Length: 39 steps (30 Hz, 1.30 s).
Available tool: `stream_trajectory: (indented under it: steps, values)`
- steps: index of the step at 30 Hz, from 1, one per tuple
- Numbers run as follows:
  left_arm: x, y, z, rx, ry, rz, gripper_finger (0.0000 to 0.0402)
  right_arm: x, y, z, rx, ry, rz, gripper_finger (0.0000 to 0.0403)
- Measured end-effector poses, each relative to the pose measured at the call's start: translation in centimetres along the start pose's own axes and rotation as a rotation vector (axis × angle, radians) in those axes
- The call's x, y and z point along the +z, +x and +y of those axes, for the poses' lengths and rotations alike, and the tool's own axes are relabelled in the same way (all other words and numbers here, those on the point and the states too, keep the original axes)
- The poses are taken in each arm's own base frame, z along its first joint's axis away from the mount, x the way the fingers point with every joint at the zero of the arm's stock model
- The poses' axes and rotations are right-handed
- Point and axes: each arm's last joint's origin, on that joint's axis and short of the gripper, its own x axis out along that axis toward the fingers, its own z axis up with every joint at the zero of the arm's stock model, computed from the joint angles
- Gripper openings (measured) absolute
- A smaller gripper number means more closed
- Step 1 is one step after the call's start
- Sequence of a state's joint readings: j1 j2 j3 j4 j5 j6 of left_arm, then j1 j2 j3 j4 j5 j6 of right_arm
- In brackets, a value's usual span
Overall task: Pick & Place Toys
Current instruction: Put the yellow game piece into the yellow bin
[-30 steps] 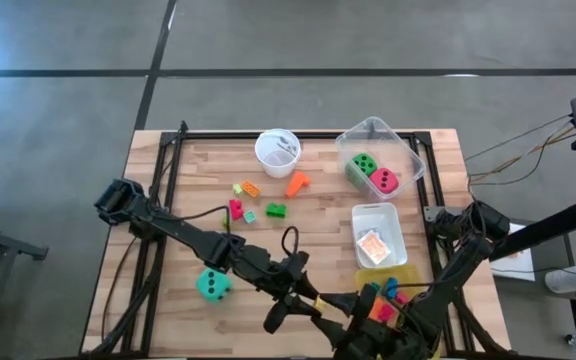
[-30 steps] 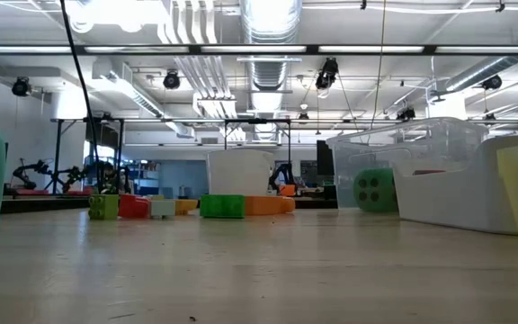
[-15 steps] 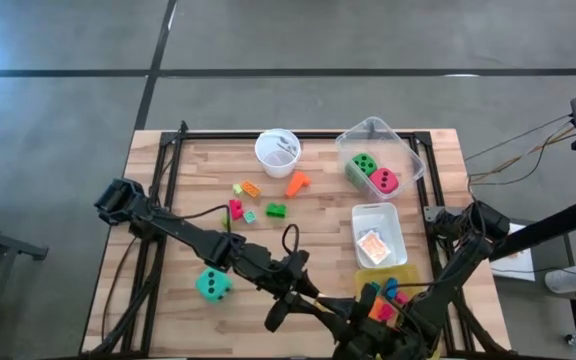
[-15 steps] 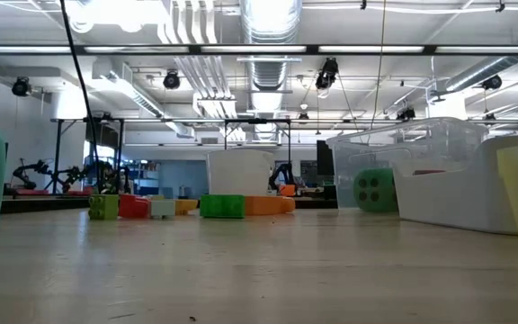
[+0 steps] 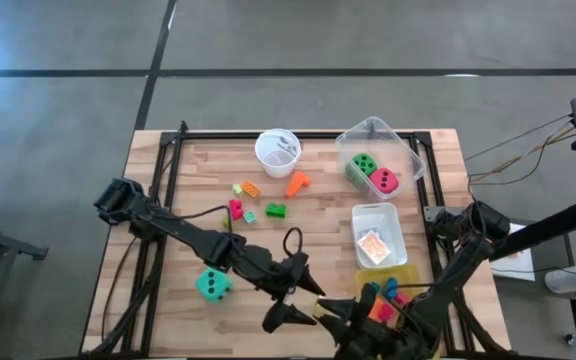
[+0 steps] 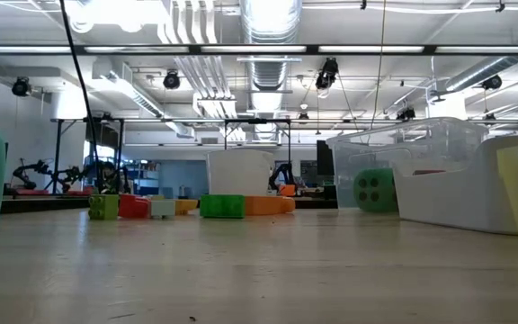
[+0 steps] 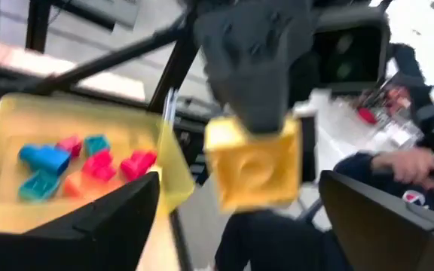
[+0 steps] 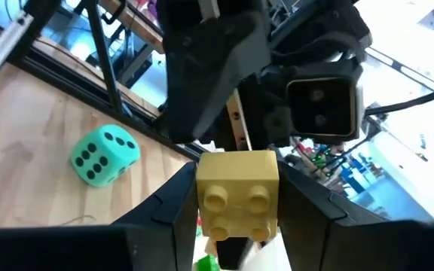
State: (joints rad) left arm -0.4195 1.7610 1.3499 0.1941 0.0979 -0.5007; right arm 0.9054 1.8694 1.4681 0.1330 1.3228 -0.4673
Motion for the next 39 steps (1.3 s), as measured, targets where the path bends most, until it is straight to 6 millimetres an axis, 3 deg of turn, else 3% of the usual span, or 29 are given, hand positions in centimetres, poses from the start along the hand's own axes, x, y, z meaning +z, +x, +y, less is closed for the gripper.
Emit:
stream_trajectory:
  steps: [5, 12, 19, 26, 35, 39]
  values:
    - [-0.4, -1.2, 0.2, 0.099, -0.03, 0.11, 0.0396, 0.0, -1.1, 0.4, 0.057, 0.026, -0.026, 0.0132]
    - [-1.0, -3.7, 0.8, 0.364, -0.098, 0.233, 0.0384, -1.1, -2.3, -0.6, 0.354, 0.208, 0.027, 0.0132]
    - [-1.1, -6.3, 1.0, 0.533, -0.129, 0.31, 0.0383, -3.2, -2.3, -1.6, 0.74, 0.403, 0.337, 0.0132]
    - [-1.1, -7.0, 1.0, 0.565, -0.123, 0.336, 0.0383, -4.4, -3.2, -1.3, 1.028, 0.534, 0.679, 0.0132]
    - [-1.8, -7.7, 1.5, 0.653, -0.147, 0.409, 0.0383, -7.6, -6.8, -1.6, 0.824, 0.528, 1.109, 0.0132]
    - [-2.0, -7.9, 1.7, 0.677, -0.158, 0.431, 0.0383, -8.9, -8.0, -1.3, 0.758, 0.536, 1.214, 0.0132]
